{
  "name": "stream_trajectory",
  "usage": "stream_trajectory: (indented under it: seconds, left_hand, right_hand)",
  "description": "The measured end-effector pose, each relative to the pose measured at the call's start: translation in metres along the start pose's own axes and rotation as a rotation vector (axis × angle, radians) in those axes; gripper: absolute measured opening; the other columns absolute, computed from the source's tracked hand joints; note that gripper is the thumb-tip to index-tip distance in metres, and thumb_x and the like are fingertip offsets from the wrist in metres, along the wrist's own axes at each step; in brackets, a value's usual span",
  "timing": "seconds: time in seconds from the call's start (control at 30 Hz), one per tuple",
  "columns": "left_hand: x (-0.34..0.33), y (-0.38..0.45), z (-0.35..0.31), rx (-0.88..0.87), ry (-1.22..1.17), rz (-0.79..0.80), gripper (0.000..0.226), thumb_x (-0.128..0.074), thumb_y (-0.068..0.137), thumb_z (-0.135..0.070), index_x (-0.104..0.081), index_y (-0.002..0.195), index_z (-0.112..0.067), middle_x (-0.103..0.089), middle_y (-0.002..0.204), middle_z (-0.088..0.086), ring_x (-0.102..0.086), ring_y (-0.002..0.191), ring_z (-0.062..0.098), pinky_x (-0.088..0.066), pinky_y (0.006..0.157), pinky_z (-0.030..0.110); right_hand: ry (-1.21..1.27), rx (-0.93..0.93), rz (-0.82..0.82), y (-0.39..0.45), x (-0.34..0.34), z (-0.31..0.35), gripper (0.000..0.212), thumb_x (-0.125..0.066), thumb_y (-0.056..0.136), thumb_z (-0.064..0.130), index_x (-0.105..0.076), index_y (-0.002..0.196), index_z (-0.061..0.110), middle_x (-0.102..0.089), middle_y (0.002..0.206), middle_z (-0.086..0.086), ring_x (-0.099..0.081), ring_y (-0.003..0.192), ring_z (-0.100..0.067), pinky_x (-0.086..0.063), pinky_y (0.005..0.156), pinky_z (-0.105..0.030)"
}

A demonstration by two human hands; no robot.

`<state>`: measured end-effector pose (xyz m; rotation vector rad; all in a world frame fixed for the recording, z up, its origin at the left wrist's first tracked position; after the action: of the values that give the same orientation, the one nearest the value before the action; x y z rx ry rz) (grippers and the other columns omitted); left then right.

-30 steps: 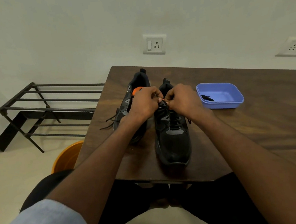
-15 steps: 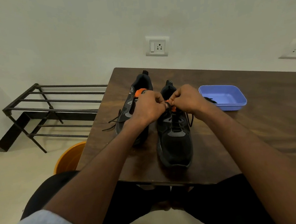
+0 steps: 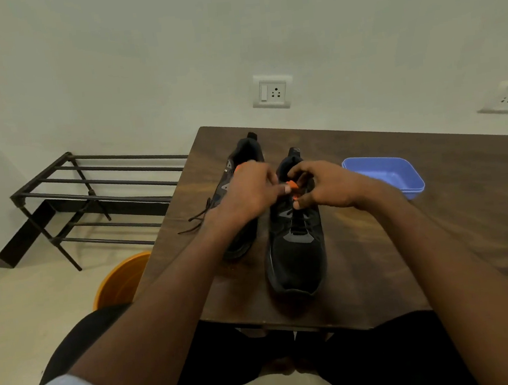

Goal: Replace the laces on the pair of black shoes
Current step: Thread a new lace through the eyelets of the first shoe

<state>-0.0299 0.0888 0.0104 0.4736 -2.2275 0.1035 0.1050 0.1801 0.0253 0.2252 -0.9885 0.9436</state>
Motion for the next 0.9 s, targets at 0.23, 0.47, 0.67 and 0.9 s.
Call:
stream_trajectory:
  seconds: [0.23, 0.47, 0.67, 0.9]
  left_hand:
    - [0.014, 0.003, -0.004, 0.004, -0.377, -0.168, 0.008, -0.058, 0.103, -0.015, -0.06, 0.096, -0.014, -0.071, 0.094, 0.002, -0.068, 0.089, 0.017, -0.054, 0.076, 0.03]
    - [0.031, 0.001, -0.004, 0.078, -0.332, -0.191, 0.017, -0.061, 0.103, -0.033, -0.059, 0.108, -0.017, -0.063, 0.091, -0.004, -0.058, 0.075, 0.006, -0.048, 0.065, 0.022]
    - [-0.002, 0.001, 0.004, 0.016, -0.038, 0.007, 0.008, -0.072, 0.094, -0.018, -0.072, 0.089, -0.012, -0.069, 0.088, -0.002, -0.062, 0.084, 0.006, -0.05, 0.079, 0.024]
    - [0.001, 0.003, 0.006, 0.124, -0.204, -0.035, 0.01, -0.064, 0.1, -0.013, -0.064, 0.101, -0.003, -0.07, 0.101, 0.01, -0.067, 0.097, 0.021, -0.058, 0.09, 0.04]
  right_hand:
    - [-0.137, 0.014, 0.04, -0.009, 0.003, -0.003, 0.065, -0.085, 0.083, 0.027, -0.055, 0.141, 0.02, -0.06, 0.128, 0.003, -0.058, 0.111, -0.015, -0.046, 0.094, -0.031]
    - [-0.179, -0.016, 0.044, -0.008, 0.001, -0.005, 0.068, -0.085, 0.083, 0.028, -0.053, 0.143, 0.019, -0.058, 0.13, 0.0, -0.056, 0.118, -0.02, -0.045, 0.098, -0.033]
    - [-0.199, -0.046, 0.034, -0.005, -0.001, -0.009, 0.067, -0.085, 0.083, 0.03, -0.055, 0.141, 0.018, -0.06, 0.128, -0.001, -0.058, 0.113, -0.019, -0.045, 0.092, -0.031]
    - [-0.199, -0.084, 0.042, -0.003, -0.003, -0.006, 0.062, -0.085, 0.082, 0.029, -0.056, 0.137, 0.019, -0.064, 0.126, -0.003, -0.061, 0.112, -0.02, -0.05, 0.096, -0.034]
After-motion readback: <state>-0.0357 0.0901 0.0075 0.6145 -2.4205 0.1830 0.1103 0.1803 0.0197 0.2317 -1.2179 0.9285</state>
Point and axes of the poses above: each hand's wrist, its own y-axis towards the middle knuckle, its own x-axis out of the back of the hand, z = x × y, the point moved 4 cm from there along y, towards the middle knuckle
